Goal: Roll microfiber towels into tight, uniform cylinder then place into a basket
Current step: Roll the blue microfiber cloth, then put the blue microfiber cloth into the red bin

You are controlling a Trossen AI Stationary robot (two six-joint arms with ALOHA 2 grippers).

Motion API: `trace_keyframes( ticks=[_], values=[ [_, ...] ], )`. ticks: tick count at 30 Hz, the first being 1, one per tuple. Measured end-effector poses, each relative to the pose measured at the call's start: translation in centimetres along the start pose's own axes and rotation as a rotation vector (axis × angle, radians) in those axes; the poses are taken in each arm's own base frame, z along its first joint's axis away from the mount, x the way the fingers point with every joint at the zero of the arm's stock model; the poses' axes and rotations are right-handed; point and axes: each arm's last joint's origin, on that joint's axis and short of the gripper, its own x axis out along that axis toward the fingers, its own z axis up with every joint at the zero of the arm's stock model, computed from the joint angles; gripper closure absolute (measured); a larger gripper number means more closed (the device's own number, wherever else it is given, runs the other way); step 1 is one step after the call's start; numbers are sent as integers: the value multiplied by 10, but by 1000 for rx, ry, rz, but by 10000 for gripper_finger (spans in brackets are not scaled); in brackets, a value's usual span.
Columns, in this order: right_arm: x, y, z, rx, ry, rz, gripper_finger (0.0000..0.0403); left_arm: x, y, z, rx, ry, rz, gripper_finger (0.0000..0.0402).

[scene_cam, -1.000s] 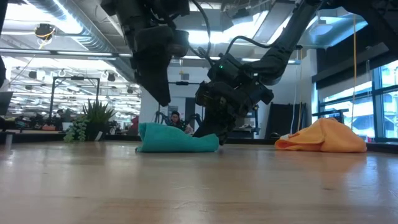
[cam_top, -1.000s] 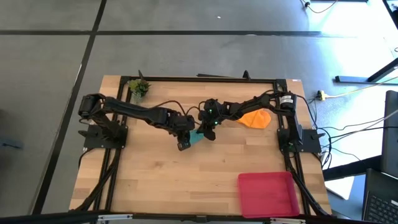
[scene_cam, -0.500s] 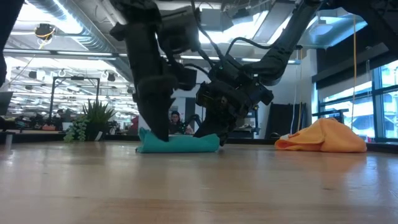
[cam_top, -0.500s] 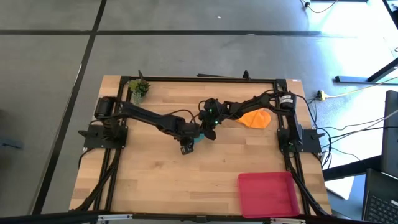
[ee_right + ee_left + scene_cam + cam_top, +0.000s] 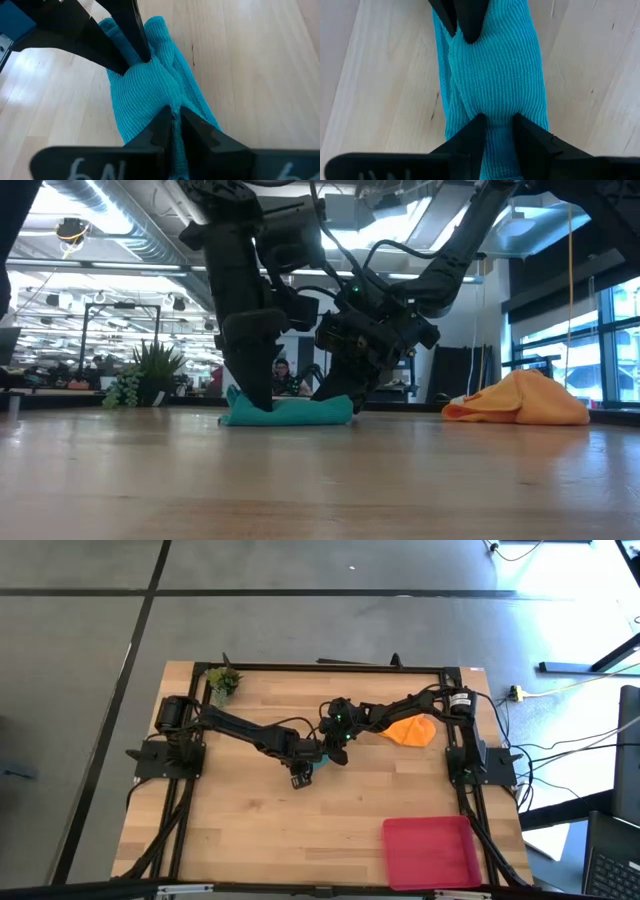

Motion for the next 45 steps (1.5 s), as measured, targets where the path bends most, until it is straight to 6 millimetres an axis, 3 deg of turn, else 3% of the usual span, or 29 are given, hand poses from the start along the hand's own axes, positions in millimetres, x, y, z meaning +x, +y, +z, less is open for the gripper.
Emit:
trace_keyframes(
  ticks=[9,19,25,34,45],
  values=[
    [-2,-1,1,-27,-9,-2,361,1,0,-1,1,6,0,304],
    [-26,-4,9,-61,10,-51,361,1,0,-1,0,6,-3,305],
    [-48,3,17,-120,45,-238,361,1,0,-1,-1,7,-4,305],
    [-88,28,29,-173,89,-392,361,2,0,-1,0,7,-3,305],
    [-128,88,28,-270,117,-598,361,2,1,-1,96,14,-21,305]
  ],
)
